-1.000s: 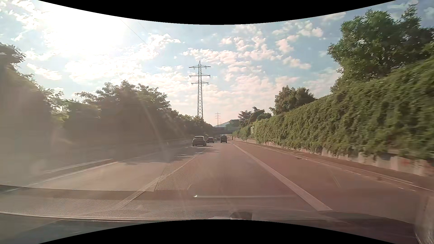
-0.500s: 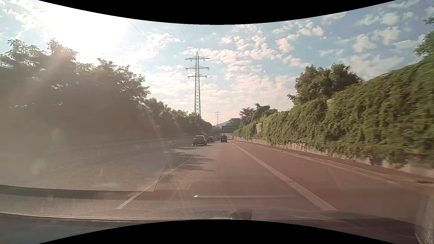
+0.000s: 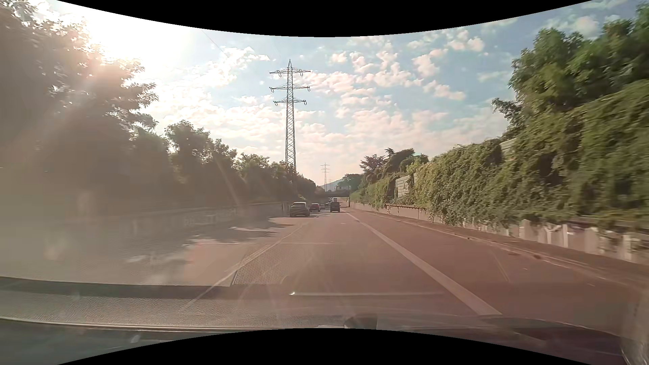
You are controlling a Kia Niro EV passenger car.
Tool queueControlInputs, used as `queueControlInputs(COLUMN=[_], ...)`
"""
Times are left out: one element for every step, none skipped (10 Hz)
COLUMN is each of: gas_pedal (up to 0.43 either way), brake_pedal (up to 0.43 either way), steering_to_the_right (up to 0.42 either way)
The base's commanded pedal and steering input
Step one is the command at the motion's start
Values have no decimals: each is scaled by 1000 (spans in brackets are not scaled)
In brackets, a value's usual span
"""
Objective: Follow the waypoints while adhering to traffic rules and regulations
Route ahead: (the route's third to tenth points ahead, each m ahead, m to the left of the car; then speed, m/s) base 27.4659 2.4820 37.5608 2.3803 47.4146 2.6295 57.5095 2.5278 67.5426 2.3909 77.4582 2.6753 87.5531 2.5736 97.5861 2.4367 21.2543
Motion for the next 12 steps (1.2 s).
queueControlInputs(gas_pedal=[150, 150, 150, 150, 150, 150, 150, 150, 150, 150, 150, 150], brake_pedal=[0, 0, 0, 0, 0, 0, 0, 0, 0, 0, 0, 0], steering_to_the_right=[0, 0, 0, 0, 0, 0, 3, 3, 3, 3, 2, 2])
